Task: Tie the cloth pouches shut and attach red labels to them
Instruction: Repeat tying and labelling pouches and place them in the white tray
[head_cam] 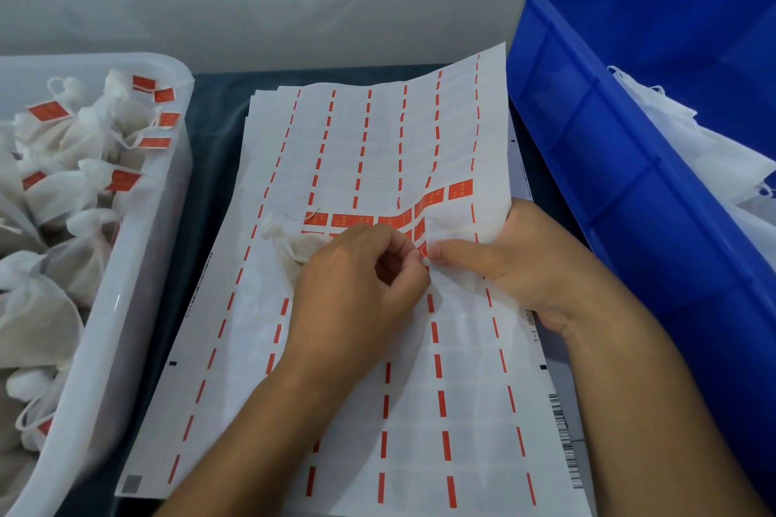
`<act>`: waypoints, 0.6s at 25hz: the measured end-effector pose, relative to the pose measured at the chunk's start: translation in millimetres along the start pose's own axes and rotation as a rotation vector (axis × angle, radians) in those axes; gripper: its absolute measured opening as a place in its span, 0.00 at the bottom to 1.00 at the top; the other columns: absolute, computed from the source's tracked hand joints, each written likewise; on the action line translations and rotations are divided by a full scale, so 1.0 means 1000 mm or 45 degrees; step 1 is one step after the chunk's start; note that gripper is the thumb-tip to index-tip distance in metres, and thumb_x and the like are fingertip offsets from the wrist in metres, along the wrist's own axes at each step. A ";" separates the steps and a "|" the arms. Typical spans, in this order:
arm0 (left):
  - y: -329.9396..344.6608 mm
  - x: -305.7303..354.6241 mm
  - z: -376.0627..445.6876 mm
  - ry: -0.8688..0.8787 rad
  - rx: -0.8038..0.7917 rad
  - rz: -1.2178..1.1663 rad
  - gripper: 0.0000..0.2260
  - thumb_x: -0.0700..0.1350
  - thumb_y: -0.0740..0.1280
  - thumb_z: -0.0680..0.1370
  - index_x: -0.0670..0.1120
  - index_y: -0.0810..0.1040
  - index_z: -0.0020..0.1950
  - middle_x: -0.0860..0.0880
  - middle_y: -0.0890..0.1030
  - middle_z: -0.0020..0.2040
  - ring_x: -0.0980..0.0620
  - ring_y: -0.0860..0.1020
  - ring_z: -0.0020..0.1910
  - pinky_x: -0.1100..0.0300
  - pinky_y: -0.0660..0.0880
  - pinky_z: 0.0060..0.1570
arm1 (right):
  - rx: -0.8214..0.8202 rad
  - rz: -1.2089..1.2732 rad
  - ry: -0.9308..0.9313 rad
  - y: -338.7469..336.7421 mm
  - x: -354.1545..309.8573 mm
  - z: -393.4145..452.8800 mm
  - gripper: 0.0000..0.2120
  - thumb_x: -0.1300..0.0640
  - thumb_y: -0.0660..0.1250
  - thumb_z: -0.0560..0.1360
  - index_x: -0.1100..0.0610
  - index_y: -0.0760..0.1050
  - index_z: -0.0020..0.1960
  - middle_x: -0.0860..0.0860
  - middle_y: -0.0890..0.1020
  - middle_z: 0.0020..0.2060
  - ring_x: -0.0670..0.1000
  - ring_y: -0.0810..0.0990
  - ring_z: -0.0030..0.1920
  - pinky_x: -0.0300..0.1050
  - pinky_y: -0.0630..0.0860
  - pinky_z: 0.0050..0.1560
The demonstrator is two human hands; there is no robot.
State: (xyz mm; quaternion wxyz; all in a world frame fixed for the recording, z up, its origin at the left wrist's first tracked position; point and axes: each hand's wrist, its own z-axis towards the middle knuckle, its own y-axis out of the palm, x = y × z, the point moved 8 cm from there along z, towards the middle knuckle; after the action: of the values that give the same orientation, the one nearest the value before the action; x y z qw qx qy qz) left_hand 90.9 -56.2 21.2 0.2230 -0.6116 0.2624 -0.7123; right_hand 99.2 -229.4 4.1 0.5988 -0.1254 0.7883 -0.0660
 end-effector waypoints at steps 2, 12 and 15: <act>0.001 0.000 0.000 -0.010 -0.003 0.003 0.06 0.52 0.70 0.79 0.57 0.77 0.42 0.61 0.80 0.40 0.57 0.80 0.39 0.66 0.79 0.41 | 0.006 0.013 0.018 0.000 0.001 0.000 0.15 0.49 0.79 0.72 0.40 0.80 0.56 0.36 0.87 0.47 0.45 0.88 0.43 0.48 0.85 0.44; -0.004 -0.017 0.003 -0.145 0.120 -0.090 0.08 0.52 0.70 0.79 0.57 0.77 0.41 0.62 0.79 0.39 0.68 0.76 0.48 0.79 0.73 0.37 | -0.020 0.033 0.072 -0.009 0.002 -0.002 0.14 0.51 0.78 0.73 0.42 0.81 0.57 0.41 0.88 0.48 0.49 0.89 0.45 0.54 0.85 0.47; -0.008 -0.020 0.003 -0.168 0.170 -0.120 0.06 0.52 0.70 0.79 0.57 0.77 0.42 0.62 0.79 0.40 0.69 0.75 0.48 0.77 0.74 0.35 | -0.004 -0.035 0.062 -0.020 0.001 -0.005 0.18 0.49 0.79 0.71 0.40 0.80 0.59 0.41 0.87 0.51 0.48 0.88 0.48 0.58 0.84 0.51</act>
State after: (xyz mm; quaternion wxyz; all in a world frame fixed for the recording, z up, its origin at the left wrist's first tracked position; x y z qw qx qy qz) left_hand 97.2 -37.4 11.3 0.2462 -0.6527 0.1700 -0.6960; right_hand 96.7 -249.4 9.7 0.5782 -0.1355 0.8010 -0.0760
